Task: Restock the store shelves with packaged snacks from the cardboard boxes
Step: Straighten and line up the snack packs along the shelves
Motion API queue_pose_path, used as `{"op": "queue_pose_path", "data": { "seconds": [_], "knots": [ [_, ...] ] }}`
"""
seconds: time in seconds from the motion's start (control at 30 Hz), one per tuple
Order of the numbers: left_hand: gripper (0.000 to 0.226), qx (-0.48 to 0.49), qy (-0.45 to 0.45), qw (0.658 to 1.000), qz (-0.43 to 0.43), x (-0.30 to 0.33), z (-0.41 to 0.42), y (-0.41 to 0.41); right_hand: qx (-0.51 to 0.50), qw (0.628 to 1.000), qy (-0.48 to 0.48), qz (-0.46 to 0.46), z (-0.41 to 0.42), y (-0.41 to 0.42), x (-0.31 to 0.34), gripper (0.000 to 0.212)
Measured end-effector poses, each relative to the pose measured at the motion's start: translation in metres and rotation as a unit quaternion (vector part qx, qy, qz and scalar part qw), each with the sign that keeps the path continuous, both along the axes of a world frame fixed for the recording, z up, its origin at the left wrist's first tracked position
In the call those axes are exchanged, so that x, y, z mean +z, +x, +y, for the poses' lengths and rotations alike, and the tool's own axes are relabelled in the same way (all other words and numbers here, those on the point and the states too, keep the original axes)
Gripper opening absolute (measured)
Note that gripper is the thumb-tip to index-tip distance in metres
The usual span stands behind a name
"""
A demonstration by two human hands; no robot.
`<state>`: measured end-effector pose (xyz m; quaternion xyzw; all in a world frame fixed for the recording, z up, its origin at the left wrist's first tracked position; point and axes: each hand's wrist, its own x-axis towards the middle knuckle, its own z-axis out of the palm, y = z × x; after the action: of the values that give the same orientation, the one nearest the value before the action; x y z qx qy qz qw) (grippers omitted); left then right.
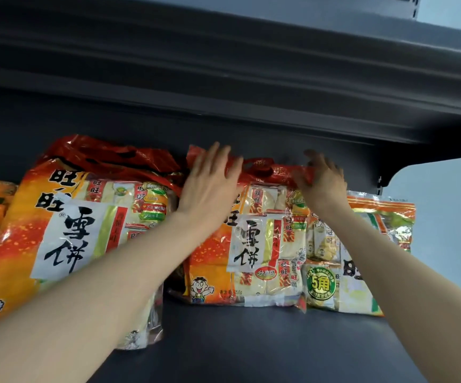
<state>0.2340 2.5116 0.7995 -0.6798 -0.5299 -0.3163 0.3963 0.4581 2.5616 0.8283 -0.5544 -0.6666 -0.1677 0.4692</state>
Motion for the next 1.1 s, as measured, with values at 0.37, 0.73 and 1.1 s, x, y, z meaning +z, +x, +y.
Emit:
{"op": "queue_pose_path", "data": {
  "seconds": [0.37, 0.73, 1.1],
  "knots": [
    [0.02, 0.097, -0.063, 0.992, -0.052, 0.047, 0.027, -0.003, 0.001, 0.995, 0.078, 0.062, 0.022, -0.007, -0.01, 0.029],
    [0.138, 0.019, -0.189, 0.971, 0.144, -0.088, -0.033, 0.014, 0.056, 0.927, 0.121, -0.351, -0.009, 0.009, -0.114, 0.09],
    [0.141, 0.106, -0.196, 0.963, 0.152, -0.112, -0.014, 0.0, -0.038, 0.912, 0.117, -0.391, 0.01, -0.018, -0.142, 0.092]
  ]
}}
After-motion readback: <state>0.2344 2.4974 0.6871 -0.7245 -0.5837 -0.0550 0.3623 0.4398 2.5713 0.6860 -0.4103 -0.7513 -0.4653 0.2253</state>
